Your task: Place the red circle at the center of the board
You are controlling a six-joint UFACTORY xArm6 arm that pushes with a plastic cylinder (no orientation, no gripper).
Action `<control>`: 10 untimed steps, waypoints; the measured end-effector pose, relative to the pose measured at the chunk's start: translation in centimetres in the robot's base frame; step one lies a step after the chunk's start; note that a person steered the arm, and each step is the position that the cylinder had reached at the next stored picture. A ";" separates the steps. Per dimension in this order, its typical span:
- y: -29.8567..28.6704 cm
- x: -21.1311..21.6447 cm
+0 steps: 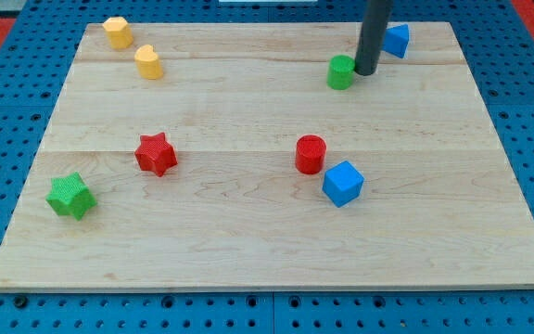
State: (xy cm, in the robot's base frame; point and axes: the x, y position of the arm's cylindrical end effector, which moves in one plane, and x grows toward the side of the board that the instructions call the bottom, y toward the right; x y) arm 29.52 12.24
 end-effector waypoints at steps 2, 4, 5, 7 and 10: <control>2.9 4.6; 3.9 17.0; -3.1 18.4; -12.1 14.3; -17.8 14.8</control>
State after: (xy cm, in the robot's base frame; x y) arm 44.31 -5.59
